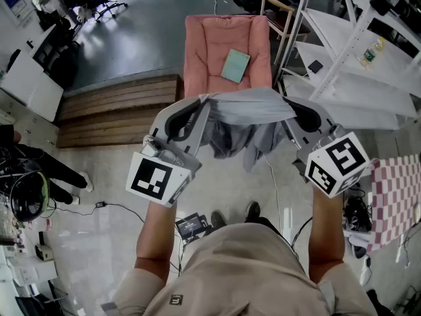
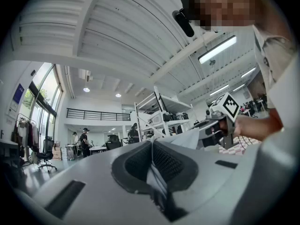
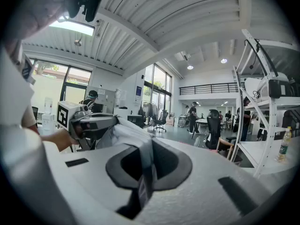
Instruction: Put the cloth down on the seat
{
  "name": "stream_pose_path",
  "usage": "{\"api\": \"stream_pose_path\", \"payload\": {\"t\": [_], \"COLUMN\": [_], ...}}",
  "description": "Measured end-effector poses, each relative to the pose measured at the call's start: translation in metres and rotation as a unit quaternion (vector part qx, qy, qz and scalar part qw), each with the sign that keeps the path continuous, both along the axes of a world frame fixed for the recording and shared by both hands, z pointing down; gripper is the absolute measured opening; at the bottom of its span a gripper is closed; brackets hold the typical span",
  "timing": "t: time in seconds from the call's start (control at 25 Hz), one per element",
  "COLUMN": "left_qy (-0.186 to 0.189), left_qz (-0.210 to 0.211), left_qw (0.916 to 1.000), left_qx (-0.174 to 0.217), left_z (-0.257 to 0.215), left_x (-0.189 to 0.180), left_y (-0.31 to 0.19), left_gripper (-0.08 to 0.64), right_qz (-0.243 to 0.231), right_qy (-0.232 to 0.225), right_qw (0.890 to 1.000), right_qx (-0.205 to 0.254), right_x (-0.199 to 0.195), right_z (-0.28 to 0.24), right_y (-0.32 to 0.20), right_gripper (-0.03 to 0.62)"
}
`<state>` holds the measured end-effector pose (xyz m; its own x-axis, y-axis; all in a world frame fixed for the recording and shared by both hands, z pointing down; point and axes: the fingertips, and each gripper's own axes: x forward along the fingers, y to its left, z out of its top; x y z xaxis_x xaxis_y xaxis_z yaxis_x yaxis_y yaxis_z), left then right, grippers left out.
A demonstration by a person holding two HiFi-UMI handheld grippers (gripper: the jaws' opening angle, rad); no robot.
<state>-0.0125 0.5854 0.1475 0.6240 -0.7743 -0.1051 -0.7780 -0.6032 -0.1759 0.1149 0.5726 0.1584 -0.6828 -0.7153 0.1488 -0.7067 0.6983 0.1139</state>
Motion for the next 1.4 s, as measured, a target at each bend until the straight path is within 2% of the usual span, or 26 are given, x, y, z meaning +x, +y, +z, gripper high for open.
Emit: {"api": "stream_pose_path", "payload": {"t": [0.2,0.36,0.92,1.16,1.4], "left_qy": [0.001,0.013,0.02,0.017,0.007], "left_qz": [0.002,0.001,0.009,0.001,-0.023], "left_qw": [1.0,0.9997,0.9995,0.9997,0.9997], "left_qx": [0.001,0.023,0.024,0.02,0.008], "left_z": [0.0,-0.01,-0.009,-0.003,0.009], "left_x": [-0.006,-0.009,-0.047,-0.053,-0.048], "left_y": [-0.001,-0.002,-0.015,-0.039,-0.092], "left_gripper": [0.015,0.015,0.015,0.015,0.015], "right_qz": [0.001,0.005,0.013,0.003,-0.02], "right_qy": [0.001,0.003,0.016,-0.006,-0.015], "right_qw": [1.0,1.0,1.0,1.0,1.0], "right_qx": [0.001,0.002,0.003,-0.007,-0.012], "right_x": [-0.006,-0.01,-0.049,-0.056,-0.051], "right_z": [0.0,-0.001,0.002,0.01,0.022], "right_y": [0.0,0.001,-0.01,-0.039,-0.097], "right_gripper": [-0.003,-0.003,-0.003,-0.002,-0.002]}}
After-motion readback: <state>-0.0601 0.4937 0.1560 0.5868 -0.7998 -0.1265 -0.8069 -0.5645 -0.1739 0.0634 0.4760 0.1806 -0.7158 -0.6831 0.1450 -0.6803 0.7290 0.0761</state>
